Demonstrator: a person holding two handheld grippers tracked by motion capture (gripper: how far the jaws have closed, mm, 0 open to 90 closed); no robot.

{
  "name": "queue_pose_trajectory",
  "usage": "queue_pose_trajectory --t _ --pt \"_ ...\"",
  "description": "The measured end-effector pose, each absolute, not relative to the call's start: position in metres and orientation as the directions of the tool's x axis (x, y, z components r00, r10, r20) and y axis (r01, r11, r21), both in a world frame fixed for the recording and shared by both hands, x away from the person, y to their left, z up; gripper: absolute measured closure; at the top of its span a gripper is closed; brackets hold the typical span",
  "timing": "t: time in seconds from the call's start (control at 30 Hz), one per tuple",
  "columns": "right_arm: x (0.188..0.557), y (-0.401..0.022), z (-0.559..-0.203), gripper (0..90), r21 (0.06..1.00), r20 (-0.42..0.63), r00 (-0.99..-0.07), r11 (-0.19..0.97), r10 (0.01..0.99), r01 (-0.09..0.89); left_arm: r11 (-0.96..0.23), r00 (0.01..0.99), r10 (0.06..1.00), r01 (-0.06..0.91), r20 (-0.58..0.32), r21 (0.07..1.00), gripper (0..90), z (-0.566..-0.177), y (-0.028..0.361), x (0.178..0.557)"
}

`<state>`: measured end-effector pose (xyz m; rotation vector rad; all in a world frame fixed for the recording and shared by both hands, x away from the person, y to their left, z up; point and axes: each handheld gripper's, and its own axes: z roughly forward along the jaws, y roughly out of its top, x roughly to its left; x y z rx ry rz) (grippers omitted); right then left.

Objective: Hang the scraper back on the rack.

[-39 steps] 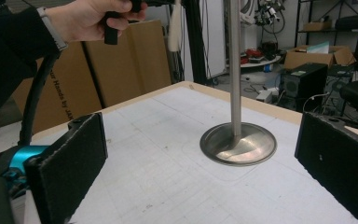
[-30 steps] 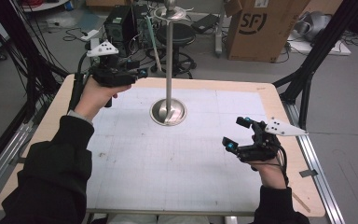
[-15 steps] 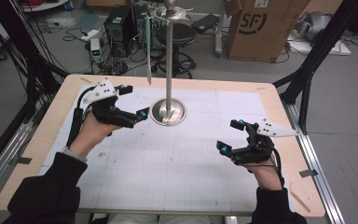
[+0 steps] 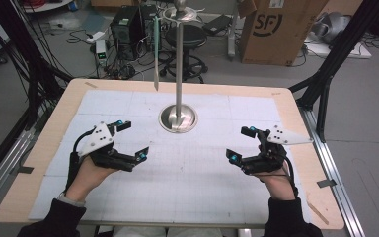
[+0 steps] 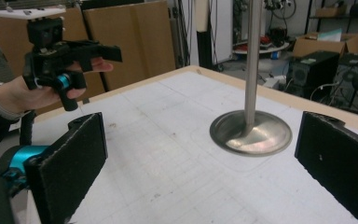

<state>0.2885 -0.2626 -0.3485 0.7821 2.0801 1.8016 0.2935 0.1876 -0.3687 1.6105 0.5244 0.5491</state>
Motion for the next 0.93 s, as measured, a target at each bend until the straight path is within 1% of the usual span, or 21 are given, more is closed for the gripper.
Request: queue_pose_trajectory --t 0.03,0.1,0.13,0.2,0.23,0.33,0.4,0.53,0.57,0.67,0.77,0.93 --pt "0.289 -0.262 -0.351 1.1 0.973 0.133 -0.813 0.083 0.566 0.217 -0.086 0.779 0.625 0.007 0.048 0.996 1.7 -0.371 0.191 0.294" --pt "0.291 -0.259 -0.356 1.1 0.971 0.131 -0.811 0.091 0.569 0.221 -0.119 0.797 0.601 0.012 0.062 0.993 1.8 -0.372 0.197 0.296" --pt "0.292 -0.258 -0.359 1.1 0.970 0.132 -0.812 0.094 0.568 0.224 -0.118 0.797 0.601 0.021 0.054 0.993 1.8 -0.372 0.199 0.296" --pt "0.293 -0.255 -0.362 1.1 0.968 0.131 -0.811 0.105 0.570 0.230 -0.089 0.820 0.572 0.052 0.008 0.995 1.8 -0.373 0.205 0.295" --pt "0.294 -0.254 -0.364 1.1 0.966 0.132 -0.810 0.110 0.572 0.235 -0.087 0.826 0.563 0.058 0.001 0.995 1.8 -0.373 0.207 0.295" --pt "0.295 -0.256 -0.369 1.1 0.965 0.133 -0.803 0.107 0.581 0.238 -0.106 0.830 0.557 0.066 0.005 0.992 1.8 -0.375 0.215 0.294" --pt "0.295 -0.260 -0.370 1.1 0.965 0.143 -0.795 0.097 0.590 0.245 -0.105 0.818 0.575 0.074 0.000 0.992 1.8 -0.376 0.224 0.295" --pt "0.294 -0.269 -0.371 1.1 0.968 0.154 -0.779 0.065 0.608 0.242 -0.066 0.794 0.605 0.128 -0.062 0.990 1.8 -0.377 0.243 0.297" --pt "0.294 -0.271 -0.371 1.1 0.969 0.155 -0.775 0.060 0.613 0.241 -0.050 0.797 0.597 0.146 -0.088 0.988 1.8 -0.377 0.247 0.297" --pt "0.295 -0.276 -0.371 1.1 0.969 0.169 -0.769 0.037 0.617 0.243 0.008 0.833 0.526 0.195 -0.171 0.981 1.8 -0.377 0.252 0.296" --pt "0.295 -0.278 -0.370 1.1 0.973 0.168 -0.769 0.023 0.617 0.232 0.005 0.841 0.518 0.181 -0.158 0.983 1.8 -0.376 0.251 0.295" --pt "0.295 -0.278 -0.370 1.1 0.971 0.170 -0.764 0.028 0.622 0.238 -0.009 0.823 0.555 0.155 -0.124 0.988 1.8 -0.376 0.251 0.295"
